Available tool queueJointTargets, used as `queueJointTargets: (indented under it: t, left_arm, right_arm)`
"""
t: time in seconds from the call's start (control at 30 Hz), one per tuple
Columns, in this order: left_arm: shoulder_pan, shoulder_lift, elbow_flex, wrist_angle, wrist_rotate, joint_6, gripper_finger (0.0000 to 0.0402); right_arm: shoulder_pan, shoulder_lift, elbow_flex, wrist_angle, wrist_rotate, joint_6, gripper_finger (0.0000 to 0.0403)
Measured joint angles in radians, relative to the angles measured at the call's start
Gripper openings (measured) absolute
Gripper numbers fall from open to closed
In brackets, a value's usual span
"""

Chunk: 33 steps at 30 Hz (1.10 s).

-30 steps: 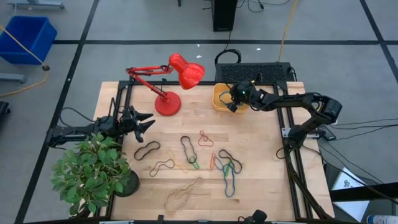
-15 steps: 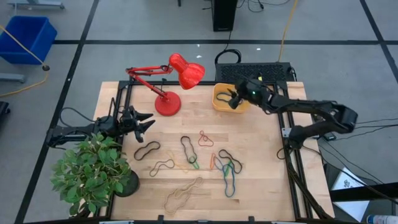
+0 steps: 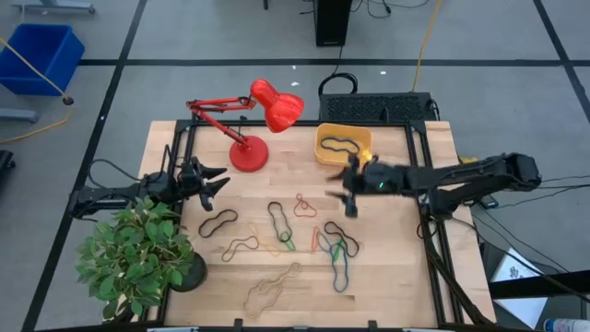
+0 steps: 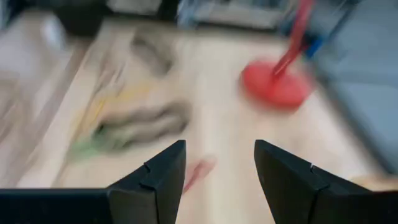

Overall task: Pick and place rubber bands into bin
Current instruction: Put the right black rubber band into the yellow container

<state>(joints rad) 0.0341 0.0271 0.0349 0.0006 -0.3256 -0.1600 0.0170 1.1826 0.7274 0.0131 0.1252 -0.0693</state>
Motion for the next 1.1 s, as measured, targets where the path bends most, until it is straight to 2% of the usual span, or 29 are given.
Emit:
queueJointTargets:
  t: [0.17,0.47,0.77,0.9,1.1]
  left_arm:
    - [0.000,0.000,0.000,-0.001,0.000,0.000,0.0173]
    - [0.000,0.000,0.000,-0.007,0.003,-0.001,0.0173]
    - [0.000,0.000,0.001,-0.011,0.010,-0.006,0.0173]
    - [0.000,0.000,0.001,-0.011,0.010,-0.006,0.0173]
    - [0.000,0.000,0.001,-0.011,0.010,-0.004,0.0173]
  right_arm:
    - [0.082,0.114,-0.004,-0.049,0.005,0.085,0.0183]
    - [0.113,0.333,-0.007,-0.044,0.000,0.133,0.0183]
    - [0.116,0.432,-0.007,-0.037,-0.027,0.133,0.0177]
    - [0.115,0.452,-0.004,-0.034,-0.052,0.132,0.0149]
    - [0.116,0.459,-0.004,-0.033,-0.054,0.129,0.0071]
